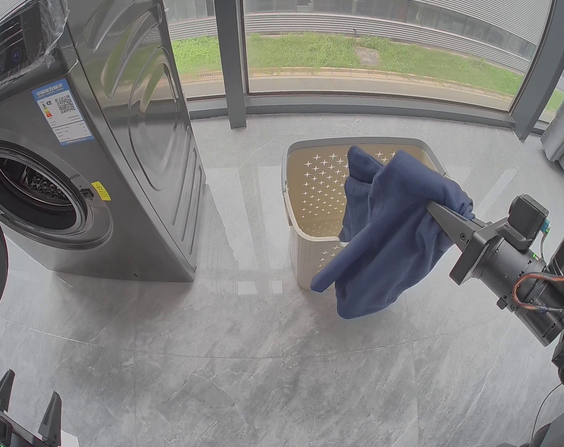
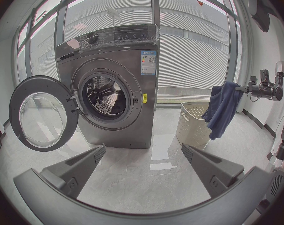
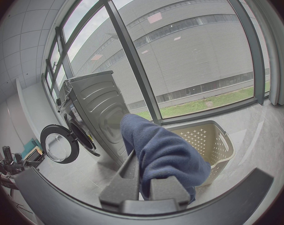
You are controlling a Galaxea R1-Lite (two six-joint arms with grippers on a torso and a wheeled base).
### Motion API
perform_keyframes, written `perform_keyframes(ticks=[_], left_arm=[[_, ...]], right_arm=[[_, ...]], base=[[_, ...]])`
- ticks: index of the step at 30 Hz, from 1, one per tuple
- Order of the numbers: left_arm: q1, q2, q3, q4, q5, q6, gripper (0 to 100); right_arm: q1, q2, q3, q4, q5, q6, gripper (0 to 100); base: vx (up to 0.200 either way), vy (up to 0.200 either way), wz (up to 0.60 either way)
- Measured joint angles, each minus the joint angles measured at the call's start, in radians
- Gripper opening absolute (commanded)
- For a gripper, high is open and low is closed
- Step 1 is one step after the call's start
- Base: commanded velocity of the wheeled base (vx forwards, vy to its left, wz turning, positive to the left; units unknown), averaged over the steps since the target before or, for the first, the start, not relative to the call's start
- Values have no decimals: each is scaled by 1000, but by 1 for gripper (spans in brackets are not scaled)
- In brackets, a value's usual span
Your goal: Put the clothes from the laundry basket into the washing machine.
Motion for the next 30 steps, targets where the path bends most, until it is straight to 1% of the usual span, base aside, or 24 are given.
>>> perform_keyframes(ticks=[11,30], left_arm=[[0,0,0,0,-1,-2,100],[0,0,0,0,-2,-7,100]], right_arm=[[30,-5,-17,-4,0,10,0],[24,-8,-21,-11,0,10,0]], base=[[0,200,0],[0,200,0]])
